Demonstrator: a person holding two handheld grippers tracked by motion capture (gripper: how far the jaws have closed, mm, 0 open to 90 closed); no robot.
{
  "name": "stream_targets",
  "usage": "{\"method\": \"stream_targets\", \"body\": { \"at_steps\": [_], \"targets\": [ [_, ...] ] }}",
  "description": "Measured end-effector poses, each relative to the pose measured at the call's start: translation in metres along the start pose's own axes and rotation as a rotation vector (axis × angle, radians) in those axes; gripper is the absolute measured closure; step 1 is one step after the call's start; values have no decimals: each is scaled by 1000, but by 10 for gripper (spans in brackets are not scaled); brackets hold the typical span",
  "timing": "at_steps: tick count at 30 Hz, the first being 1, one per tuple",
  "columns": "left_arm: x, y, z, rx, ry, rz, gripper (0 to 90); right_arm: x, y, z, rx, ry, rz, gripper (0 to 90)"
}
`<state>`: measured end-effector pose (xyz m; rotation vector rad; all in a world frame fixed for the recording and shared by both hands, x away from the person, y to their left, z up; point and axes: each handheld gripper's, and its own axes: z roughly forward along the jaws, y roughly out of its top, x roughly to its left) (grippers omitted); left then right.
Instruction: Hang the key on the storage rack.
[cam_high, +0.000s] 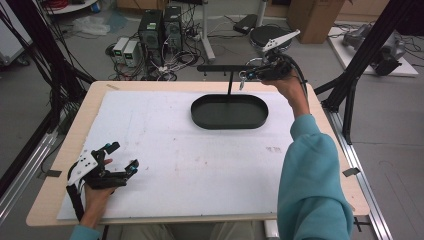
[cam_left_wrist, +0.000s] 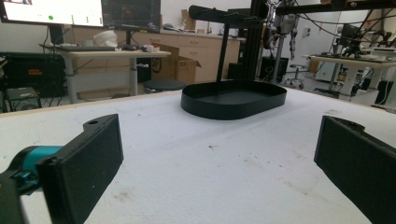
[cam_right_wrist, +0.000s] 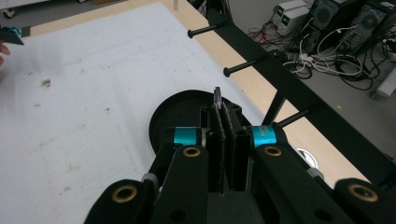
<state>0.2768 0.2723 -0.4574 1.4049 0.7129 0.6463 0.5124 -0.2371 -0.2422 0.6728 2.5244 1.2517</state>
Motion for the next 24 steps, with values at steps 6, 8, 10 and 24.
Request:
{"method": "stream_targets", "body": {
  "at_steps": [6,8,10,24],
  "targets": [
    [0,0,0,0,4,-2,17,-5,-3,6,34,-24,23,892],
    [0,0,0,-1,4,-1,17,-6,-3,8,29,-32,33,892],
    [0,0,0,0,4,1,17,-8,-4,11,37,-39,42,892],
    [0,0,-1,-2,1,1,17,-15,-8,22,75,-91,72,892]
  ]
}}
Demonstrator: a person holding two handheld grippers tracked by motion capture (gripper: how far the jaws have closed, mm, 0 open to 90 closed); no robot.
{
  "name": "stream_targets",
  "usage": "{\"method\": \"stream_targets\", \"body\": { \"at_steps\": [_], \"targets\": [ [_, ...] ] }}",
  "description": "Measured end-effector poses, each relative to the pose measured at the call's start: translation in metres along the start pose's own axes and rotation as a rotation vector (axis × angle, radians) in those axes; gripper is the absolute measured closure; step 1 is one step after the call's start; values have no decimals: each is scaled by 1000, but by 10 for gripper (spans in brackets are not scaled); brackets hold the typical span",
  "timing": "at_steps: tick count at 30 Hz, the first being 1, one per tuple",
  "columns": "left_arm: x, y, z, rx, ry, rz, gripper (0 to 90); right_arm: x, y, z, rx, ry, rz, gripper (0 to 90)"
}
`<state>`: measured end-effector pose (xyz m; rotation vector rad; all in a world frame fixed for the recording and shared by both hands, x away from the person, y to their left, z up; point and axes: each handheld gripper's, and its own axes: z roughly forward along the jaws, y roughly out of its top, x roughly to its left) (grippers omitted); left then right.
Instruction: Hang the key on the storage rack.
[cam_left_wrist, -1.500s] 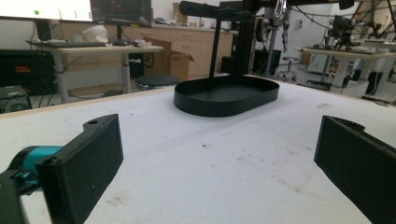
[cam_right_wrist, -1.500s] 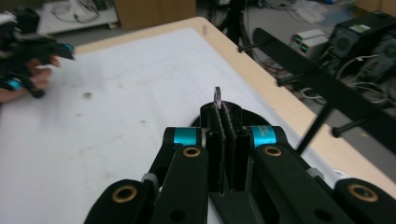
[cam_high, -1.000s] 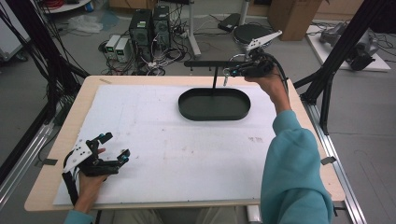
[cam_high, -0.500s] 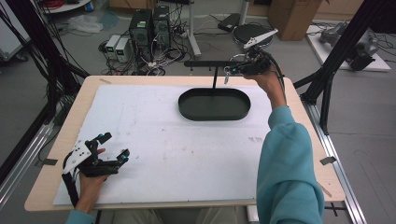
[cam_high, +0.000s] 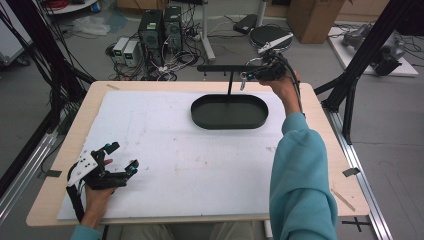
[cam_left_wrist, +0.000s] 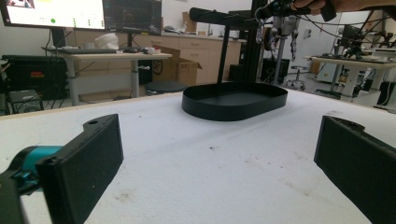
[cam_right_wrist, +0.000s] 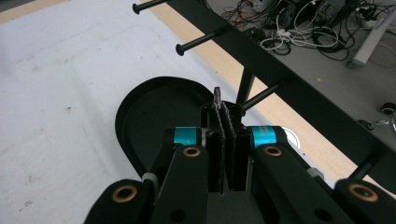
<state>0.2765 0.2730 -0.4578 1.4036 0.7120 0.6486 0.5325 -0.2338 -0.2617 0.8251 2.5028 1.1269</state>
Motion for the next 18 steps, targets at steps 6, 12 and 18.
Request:
{"method": "stream_targets", "body": {
  "at_steps": [6,12,18],
  "targets": [
    [0,0,0,0,-1,0,17,-1,-1,3,7,-20,2,891],
    [0,0,0,-3,-1,-10,17,-4,-1,4,-3,-42,5,891],
    [0,0,0,-4,-2,-9,17,-6,-2,4,2,-47,8,891]
  ]
}}
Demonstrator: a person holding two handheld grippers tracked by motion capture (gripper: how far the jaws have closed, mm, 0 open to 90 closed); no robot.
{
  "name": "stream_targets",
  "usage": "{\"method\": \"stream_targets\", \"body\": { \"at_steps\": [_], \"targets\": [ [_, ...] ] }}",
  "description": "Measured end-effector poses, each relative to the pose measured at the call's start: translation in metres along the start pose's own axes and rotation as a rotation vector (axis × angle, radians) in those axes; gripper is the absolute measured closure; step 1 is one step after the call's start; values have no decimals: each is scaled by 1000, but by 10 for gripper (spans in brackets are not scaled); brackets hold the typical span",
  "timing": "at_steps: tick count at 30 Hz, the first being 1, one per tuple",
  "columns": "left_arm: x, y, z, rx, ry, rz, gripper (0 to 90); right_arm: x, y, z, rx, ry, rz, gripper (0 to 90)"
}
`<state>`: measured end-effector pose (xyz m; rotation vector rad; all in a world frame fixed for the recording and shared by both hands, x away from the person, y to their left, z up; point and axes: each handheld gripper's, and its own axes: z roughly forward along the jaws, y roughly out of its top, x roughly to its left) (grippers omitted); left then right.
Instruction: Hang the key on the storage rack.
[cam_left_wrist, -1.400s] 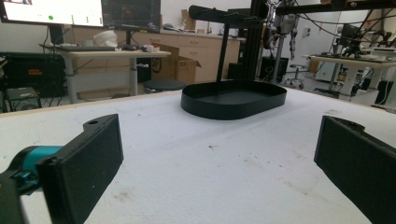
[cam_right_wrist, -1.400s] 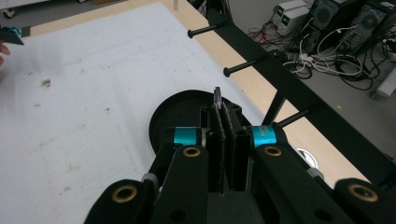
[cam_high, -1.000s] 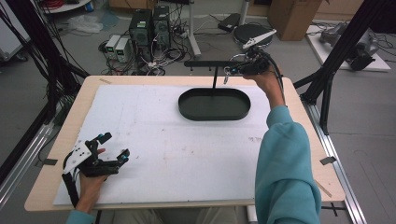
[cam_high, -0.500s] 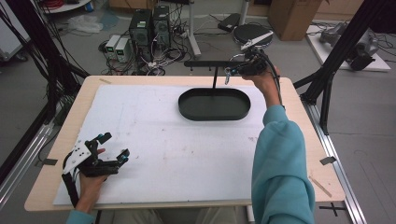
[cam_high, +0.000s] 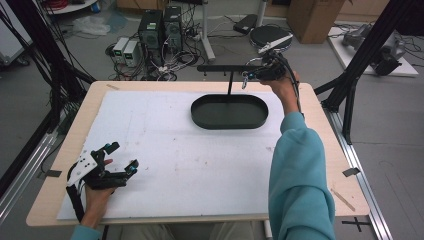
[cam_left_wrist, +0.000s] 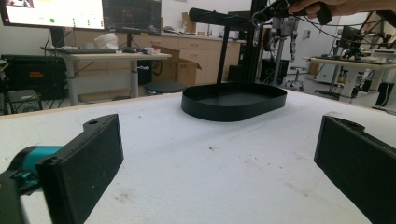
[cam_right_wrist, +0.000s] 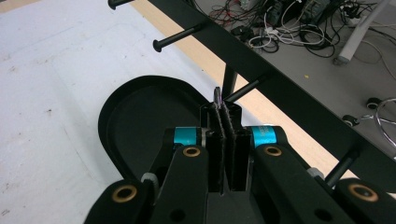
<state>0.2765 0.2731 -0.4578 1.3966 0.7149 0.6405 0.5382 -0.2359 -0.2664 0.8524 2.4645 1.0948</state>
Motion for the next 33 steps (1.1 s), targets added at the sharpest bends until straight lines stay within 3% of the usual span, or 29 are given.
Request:
{"method": "stream_targets", "body": {
  "at_steps": [27,29,33],
  "targets": [
    [0,0,0,0,-2,-1,17,-2,1,11,-20,-82,22,884],
    [0,0,0,0,-2,-1,17,-2,1,11,-23,-87,26,873],
    [0,0,0,0,0,-2,17,0,2,10,-47,-124,50,737]
  ]
}}
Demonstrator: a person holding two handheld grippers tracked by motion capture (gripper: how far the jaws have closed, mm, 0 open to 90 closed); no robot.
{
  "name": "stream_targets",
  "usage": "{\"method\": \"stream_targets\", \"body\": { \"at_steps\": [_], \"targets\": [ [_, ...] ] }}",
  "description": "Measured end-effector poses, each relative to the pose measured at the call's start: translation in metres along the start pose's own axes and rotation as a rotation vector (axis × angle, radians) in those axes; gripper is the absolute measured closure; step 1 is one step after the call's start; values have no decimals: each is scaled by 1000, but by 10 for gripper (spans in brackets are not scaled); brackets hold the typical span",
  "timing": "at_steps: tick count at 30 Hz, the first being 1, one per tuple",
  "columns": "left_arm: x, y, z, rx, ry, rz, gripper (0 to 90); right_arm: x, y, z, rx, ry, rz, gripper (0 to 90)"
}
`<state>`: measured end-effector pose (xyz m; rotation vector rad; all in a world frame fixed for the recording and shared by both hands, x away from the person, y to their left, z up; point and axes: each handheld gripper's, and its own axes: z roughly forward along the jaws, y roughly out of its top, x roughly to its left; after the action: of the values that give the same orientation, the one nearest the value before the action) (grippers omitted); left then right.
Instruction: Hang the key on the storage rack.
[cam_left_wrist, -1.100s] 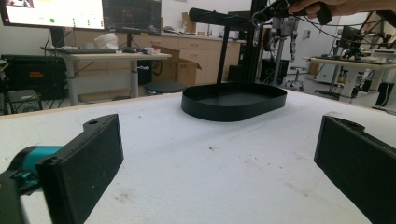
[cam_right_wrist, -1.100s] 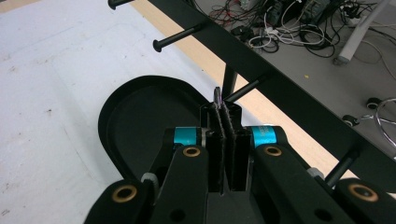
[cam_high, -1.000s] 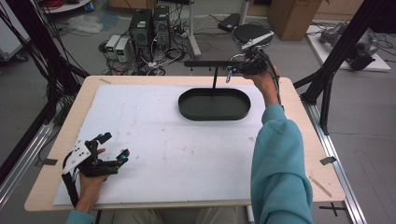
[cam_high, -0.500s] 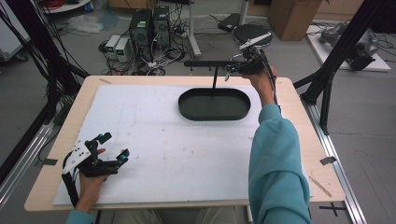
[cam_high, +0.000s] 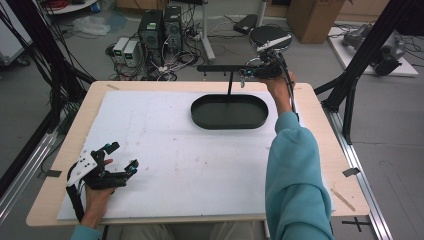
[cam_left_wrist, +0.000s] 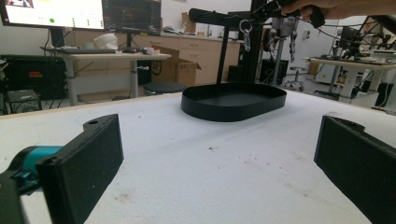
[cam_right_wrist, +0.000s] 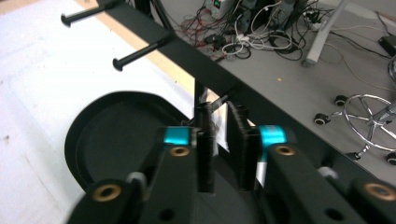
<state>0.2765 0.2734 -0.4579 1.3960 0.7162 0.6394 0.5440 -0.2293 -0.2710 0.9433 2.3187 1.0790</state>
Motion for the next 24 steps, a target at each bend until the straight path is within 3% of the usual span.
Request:
{"method": "stream_targets", "body": {
  "at_steps": [2,6,9,13,17,20,24],
  "targets": [
    [0,0,0,-3,5,-3,17,2,0,-2,6,-2,14,665],
    [1,0,0,-6,5,-5,17,8,2,-7,-47,46,68,253],
    [0,0,0,-6,7,-4,17,17,3,-16,-104,37,110,16],
    [1,0,-1,-5,13,-8,17,32,-5,-38,-237,81,138,7],
    [1,0,0,-5,12,-7,17,45,-20,-56,-241,99,95,7],
    [0,0,0,-4,14,-4,17,57,-39,-73,-282,113,60,7],
    [1,0,0,-5,19,-13,17,71,-78,-94,-367,111,19,7]
  ]
}}
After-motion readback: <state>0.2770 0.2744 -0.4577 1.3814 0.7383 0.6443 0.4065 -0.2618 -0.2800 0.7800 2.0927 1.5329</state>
